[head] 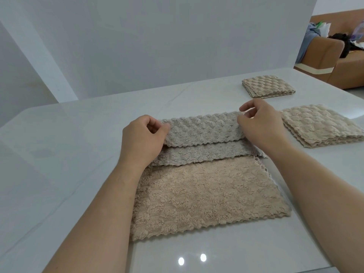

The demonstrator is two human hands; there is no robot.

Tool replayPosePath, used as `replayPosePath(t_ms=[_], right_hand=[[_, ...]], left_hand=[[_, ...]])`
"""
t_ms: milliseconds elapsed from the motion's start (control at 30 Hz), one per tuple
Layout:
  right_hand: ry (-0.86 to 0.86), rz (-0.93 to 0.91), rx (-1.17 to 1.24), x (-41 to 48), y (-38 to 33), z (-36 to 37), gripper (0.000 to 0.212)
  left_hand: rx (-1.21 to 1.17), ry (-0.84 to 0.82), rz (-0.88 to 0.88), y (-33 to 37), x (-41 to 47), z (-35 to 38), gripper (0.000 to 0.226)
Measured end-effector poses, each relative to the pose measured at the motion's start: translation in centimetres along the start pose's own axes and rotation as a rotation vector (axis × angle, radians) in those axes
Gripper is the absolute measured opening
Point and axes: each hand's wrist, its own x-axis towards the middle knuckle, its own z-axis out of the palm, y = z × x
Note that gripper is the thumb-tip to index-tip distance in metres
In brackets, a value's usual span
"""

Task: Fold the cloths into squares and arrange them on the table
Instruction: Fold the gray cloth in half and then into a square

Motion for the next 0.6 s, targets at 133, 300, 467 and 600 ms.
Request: replayPosePath(t_ms=[133,300,467,600], right_hand=[[-0.003,-0.078,-0.157,-0.2,-0.3,-0.6,0.026],[-0.065,-0.137,-0.417,-0.5,-1.5,-1.9,0.034],[-0.175,-0.147,-0.694,-1.1,-2.0,-2.1,0.033],[-0.233,-0.125,-0.822,-1.2,-1.9,-2.0,0.033]], left_hand=[[0.065,0.021,0.007,-0.2,0.2,-0.3,0.017],[0.097,0.034,0.053,1.0,-0.1,-1.4,0.017],[0.28,-0.161,0.092,1.3,-0.7,-1.8,0.017],[0.331,-0.193,0.078,1.3,-1.0,-1.5,0.018]])
